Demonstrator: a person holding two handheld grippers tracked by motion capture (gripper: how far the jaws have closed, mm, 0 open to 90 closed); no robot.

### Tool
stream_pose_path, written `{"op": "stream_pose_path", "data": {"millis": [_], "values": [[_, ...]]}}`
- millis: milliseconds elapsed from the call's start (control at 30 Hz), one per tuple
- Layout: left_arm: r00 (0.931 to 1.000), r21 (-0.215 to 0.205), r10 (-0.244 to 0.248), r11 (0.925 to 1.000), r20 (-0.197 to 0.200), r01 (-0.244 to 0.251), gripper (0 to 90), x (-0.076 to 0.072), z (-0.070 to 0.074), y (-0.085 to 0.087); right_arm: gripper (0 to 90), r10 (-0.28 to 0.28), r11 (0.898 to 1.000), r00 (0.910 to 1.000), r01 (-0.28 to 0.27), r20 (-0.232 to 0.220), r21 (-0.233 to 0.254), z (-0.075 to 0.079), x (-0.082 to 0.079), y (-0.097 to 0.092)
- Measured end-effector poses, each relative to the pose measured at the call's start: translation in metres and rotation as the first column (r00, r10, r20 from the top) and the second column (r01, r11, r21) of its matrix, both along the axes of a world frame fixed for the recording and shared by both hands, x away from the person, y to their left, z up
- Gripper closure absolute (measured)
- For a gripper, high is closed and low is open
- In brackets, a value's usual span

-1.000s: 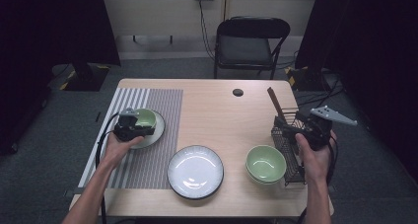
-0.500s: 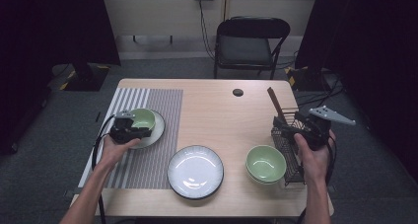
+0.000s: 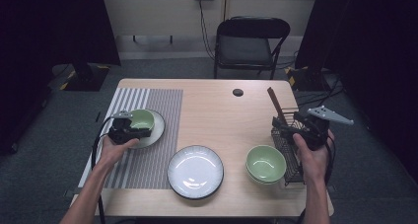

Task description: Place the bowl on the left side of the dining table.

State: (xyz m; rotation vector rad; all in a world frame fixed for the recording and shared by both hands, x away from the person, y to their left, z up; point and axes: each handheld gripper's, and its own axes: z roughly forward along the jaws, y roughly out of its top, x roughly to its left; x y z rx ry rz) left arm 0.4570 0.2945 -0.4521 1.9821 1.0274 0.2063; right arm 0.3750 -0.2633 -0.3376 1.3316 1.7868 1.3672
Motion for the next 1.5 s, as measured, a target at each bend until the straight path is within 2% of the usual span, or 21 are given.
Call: {"op": "stream_pose_path", "data": {"millis": [33, 300, 467, 533, 633, 667, 833, 900, 1067, 1133, 1200, 1267, 1400, 1500], "values": [[1.0000, -0.012, 0.000, 0.9999, -0.004, -0.001, 78.3, 0.001, -0.001, 0.000, 15.1, 0.001, 1.000, 1.0000, -0.001, 0.001, 0.001, 0.000, 0.000, 0.000], [1.0000, 0.009, 0.001, 1.0000, 0.009, -0.001, 78.7, 0.003, 0.001, -0.004, 15.1, 0.003, 1.000, 1.0000, -0.003, -0.003, 0.001, -0.001, 0.001, 0.000], [1.0000, 0.003, -0.005, 1.0000, -0.003, 0.005, 78.5, 0.004, 0.001, -0.003, 15.1, 0.003, 1.000, 1.0000, -0.003, -0.003, 0.004, -0.001, 0.001, 0.000], [1.0000, -0.004, -0.004, 1.0000, 0.008, 0.004, 78.8, 0.003, 0.002, -0.002, 15.1, 0.004, 1.000, 1.0000, -0.004, -0.003, 0.004, -0.001, 0.001, 0.000], [0.9996, -0.008, 0.008, 0.9999, 0.027, -0.008, 74.0, 0.001, 0.006, -0.001, 15.1, 0.001, 1.000, 1.0000, -0.001, -0.002, 0.003, 0.000, 0.000, 0.000], [0.9994, 0.000, 0.011, 0.9999, 0.033, -0.011, 72.2, 0.001, 0.007, -0.001, 15.1, 0.000, 1.000, 1.0000, 0.000, -0.003, 0.003, 0.000, 0.000, 0.000], [0.9988, -0.033, 0.018, 0.9993, 0.046, -0.016, 64.1, -0.006, 0.014, 0.006, 15.1, -0.003, 1.000, 1.0000, 0.003, -0.005, 0.002, -0.001, 0.000, -0.001], [0.9980, -0.044, 0.004, 0.9990, 0.063, -0.001, 58.0, -0.010, 0.018, 0.008, 15.1, -0.002, 1.000, 1.0000, 0.002, -0.006, 0.001, -0.001, 0.000, -0.001], [0.9963, -0.036, 0.027, 0.9991, 0.082, -0.024, 48.8, -0.018, 0.026, 0.012, 15.1, -0.003, 1.000, 0.9999, 0.003, -0.011, -0.003, -0.002, 0.001, -0.001], [0.9963, -0.027, 0.035, 0.9991, 0.078, -0.033, 48.4, -0.021, 0.028, 0.013, 15.1, -0.002, 1.000, 0.9999, 0.002, -0.014, -0.005, -0.002, 0.000, -0.001], [0.9970, -0.045, 0.035, 0.9985, 0.069, -0.032, 48.4, -0.024, 0.029, 0.014, 15.1, 0.000, 1.000, 0.9998, -0.001, -0.018, -0.021, -0.002, 0.000, 0.001], [0.9961, -0.040, 0.044, 0.9984, 0.077, -0.041, 47.5, -0.028, 0.029, 0.015, 15.1, 0.009, 1.000, 0.9997, -0.009, -0.021, -0.019, -0.002, 0.001, 0.001], [0.9971, -0.049, 0.050, 0.9977, 0.057, -0.047, 47.0, -0.034, 0.025, 0.017, 15.0, 0.009, 1.000, 0.9995, -0.010, -0.030, -0.022, -0.004, 0.001, 0.001], [0.9964, -0.059, 0.059, 0.9967, 0.061, -0.055, 47.0, -0.042, 0.022, 0.018, 15.0, 0.011, 1.000, 0.9994, -0.012, -0.033, -0.022, -0.004, 0.001, 0.001]]}}
